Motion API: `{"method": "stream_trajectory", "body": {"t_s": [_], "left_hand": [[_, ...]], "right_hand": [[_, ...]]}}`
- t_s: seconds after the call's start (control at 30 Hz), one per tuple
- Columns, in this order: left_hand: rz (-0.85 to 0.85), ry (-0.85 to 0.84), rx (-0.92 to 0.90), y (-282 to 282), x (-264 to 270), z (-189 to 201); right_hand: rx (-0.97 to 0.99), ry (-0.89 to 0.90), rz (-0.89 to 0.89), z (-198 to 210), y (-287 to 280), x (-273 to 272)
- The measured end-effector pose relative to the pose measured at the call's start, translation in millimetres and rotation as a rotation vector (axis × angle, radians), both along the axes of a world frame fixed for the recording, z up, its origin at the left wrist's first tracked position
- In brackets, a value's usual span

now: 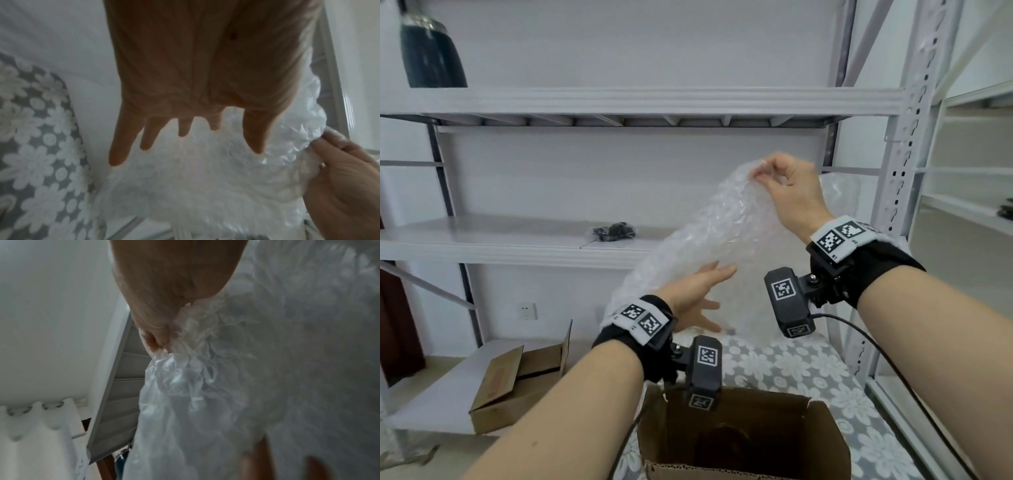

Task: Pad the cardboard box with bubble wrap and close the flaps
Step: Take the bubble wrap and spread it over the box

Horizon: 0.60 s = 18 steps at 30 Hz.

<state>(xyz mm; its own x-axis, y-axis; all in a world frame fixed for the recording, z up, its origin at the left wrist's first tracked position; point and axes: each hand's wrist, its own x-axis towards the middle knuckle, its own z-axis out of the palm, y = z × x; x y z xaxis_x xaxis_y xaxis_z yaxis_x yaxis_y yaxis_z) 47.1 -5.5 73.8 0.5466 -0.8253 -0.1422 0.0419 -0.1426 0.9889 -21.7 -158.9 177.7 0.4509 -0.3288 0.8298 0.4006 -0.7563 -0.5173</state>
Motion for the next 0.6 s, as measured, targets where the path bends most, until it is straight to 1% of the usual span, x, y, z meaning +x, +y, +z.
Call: {"method": "stream_trajectory", "body": {"t_s": [0.07,0.13,0.17,0.2,0.23,0.27,0.3,0.33,0.37,0.4,0.43,0.47,0.5,0.53,0.6], "left_hand": [[-0.125,-0.072,0.115,-10.4,-11.6,3.8],[-0.289,-0.226,0.316,-11.9,-27.2,13.2],[-0.368,-0.313,0.378,-9.3,-34.6,18.7],[-0.429,-0.389,0.382,-5.3,-39.2,24.2],[-0.451,-0.439,0.332,-2.2,-42.0,29.2],[-0.416,-0.460,0.234,1.7,-44.3,35.1],[-0.307,-0.479,0.112,5.2,-44.4,41.1],[-0.142,-0.514,-0.017,7.7,-42.0,47.0],[0.047,-0.592,-0.126,9.5,-36.8,51.9],[0.205,-0.694,-0.193,10.6,-31.2,56.6],[0.281,-0.792,-0.212,11.1,-27.0,61.4],[0.284,-0.866,-0.190,11.1,-24.8,65.8],[0.238,-0.913,-0.142,10.1,-24.4,69.8],[0.159,-0.930,-0.073,8.7,-24.5,72.6],[-0.017,-0.915,0.101,4.1,-23.3,74.7]], "right_hand": [[-0.141,-0.001,-0.057,5.3,4.1,-3.5],[-0.254,0.072,-0.143,-0.8,1.8,-5.8],[-0.287,0.119,-0.181,-8.0,-1.3,-6.6],[-0.302,0.168,-0.209,-16.5,-4.6,-7.4],[-0.295,0.220,-0.221,-25.3,-7.8,-9.2],[-0.268,0.272,-0.219,-33.7,-10.9,-11.3],[-0.236,0.316,-0.203,-41.0,-12.7,-14.6],[-0.208,0.355,-0.178,-46.9,-13.5,-17.7],[-0.188,0.384,-0.141,-51.7,-12.4,-20.8],[-0.165,0.410,-0.094,-55.1,-10.3,-23.5],[-0.141,0.435,-0.042,-57.5,-7.6,-26.4],[-0.119,0.460,0.010,-58.8,-4.6,-29.4],[-0.105,0.483,0.059,-59.1,-1.2,-32.1],[-0.097,0.504,0.100,-59.2,2.2,-34.1],[-0.107,0.537,0.149,-57.9,6.7,-37.7]]}}
